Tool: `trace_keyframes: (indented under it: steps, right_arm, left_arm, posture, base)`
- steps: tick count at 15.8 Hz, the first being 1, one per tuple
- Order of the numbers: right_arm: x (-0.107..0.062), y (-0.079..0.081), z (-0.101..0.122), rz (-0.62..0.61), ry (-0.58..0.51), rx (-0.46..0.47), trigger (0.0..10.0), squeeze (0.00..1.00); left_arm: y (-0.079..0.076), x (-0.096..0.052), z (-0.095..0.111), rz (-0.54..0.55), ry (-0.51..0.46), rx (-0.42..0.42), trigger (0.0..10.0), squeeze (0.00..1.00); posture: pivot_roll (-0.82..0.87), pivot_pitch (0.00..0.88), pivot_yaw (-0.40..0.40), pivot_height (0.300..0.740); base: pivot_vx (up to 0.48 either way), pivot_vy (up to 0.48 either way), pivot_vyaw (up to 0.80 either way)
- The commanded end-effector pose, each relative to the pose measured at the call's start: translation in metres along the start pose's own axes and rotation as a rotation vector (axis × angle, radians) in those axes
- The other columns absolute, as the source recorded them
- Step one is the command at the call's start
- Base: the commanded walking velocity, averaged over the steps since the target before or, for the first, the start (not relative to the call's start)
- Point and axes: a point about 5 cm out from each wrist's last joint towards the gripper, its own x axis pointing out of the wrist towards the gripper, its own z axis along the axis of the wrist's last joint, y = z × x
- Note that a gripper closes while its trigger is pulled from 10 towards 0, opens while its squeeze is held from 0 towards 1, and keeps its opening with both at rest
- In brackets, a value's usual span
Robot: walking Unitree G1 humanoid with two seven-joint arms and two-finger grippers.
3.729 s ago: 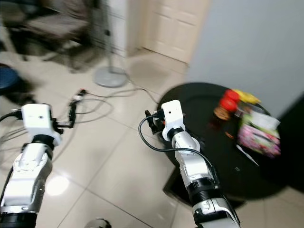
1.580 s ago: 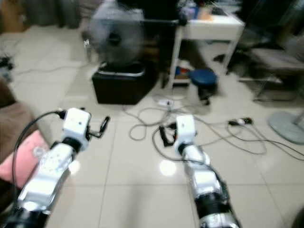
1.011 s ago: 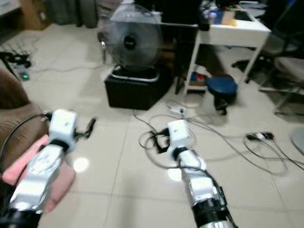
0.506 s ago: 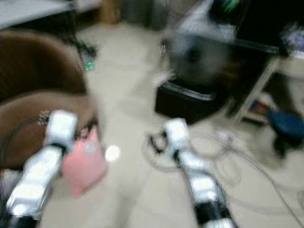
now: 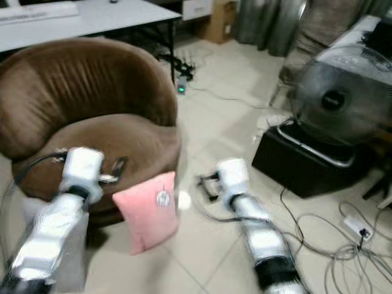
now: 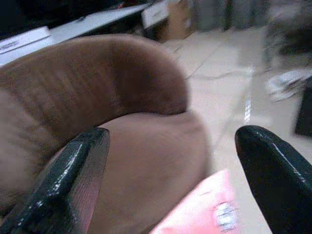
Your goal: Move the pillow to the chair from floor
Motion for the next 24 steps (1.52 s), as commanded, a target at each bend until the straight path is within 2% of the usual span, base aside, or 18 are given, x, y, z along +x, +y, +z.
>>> trace_keyframes:
  steps: [1,4,11,13,14,16,19,20,24]
  right_arm:
    - [-0.006,-0.016,-0.003,-0.06,0.015,-0.019,10.0,0.0]
    - [-0.006,-0.018,0.001,-0.085,-0.027,-0.022,10.0,0.0]
    - [-0.006,-0.016,-0.002,-0.101,-0.044,-0.016,10.0,0.0]
    - [-0.007,-0.018,-0.005,-0.114,-0.043,-0.006,10.0,0.0]
    - [-0.007,-0.019,-0.005,-0.12,-0.046,-0.012,10.0,0.0]
    - [-0.008,-0.018,-0.005,-0.126,-0.052,-0.01,10.0,0.0]
    - [-0.006,-0.014,-0.001,-0.109,-0.076,-0.017,10.0,0.0]
    - [-0.005,-0.013,0.0,-0.105,-0.077,-0.017,10.0,0.0]
    - [-0.004,-0.015,0.0,-0.094,-0.064,-0.028,10.0,0.0]
  left_arm:
    - [-0.011,0.004,0.006,-0.033,-0.022,0.0,10.0,0.0]
    - [-0.015,0.005,0.003,-0.045,-0.01,0.005,10.0,0.0]
    - [-0.02,0.007,0.007,-0.083,-0.025,0.057,10.0,0.0]
    - [-0.021,0.008,0.007,-0.085,-0.027,0.055,10.0,0.0]
    - [-0.021,0.008,0.006,-0.074,-0.016,0.022,10.0,0.0]
    - [-0.021,0.008,0.0,-0.069,0.017,-0.032,10.0,0.0]
    - [-0.017,0.004,-0.004,-0.023,0.019,-0.004,10.0,0.0]
    - [-0.015,0.003,-0.004,0.001,0.014,-0.021,10.0,0.0]
    - [-0.018,0.002,-0.004,-0.013,0.014,-0.014,10.0,0.0]
  posture:
    - [0.1,0.0,-0.011,0.74]
    - [0.09,0.0,-0.008,0.74]
    - [0.09,0.0,0.009,0.74]
    - [0.08,0.0,0.012,0.74]
    - [0.08,0.0,0.018,0.74]
    - [0.07,0.0,0.022,0.74]
    - [0.08,0.0,0.012,0.74]
    - [0.08,0.0,0.012,0.74]
    - [0.08,0.0,0.0,0.74]
  base:
    - [0.398,0.0,0.0]
    - [0.394,0.0,0.53]
    - [0.393,0.0,0.8]
    - [0.388,0.0,0.76]
    - [0.356,0.0,0.0]
    - [0.0,0.0,0.0]
    - [0.0,-0.115,0.0]
    - [0.0,-0.48,0.0]
    - [0.0,-0.48,0.8]
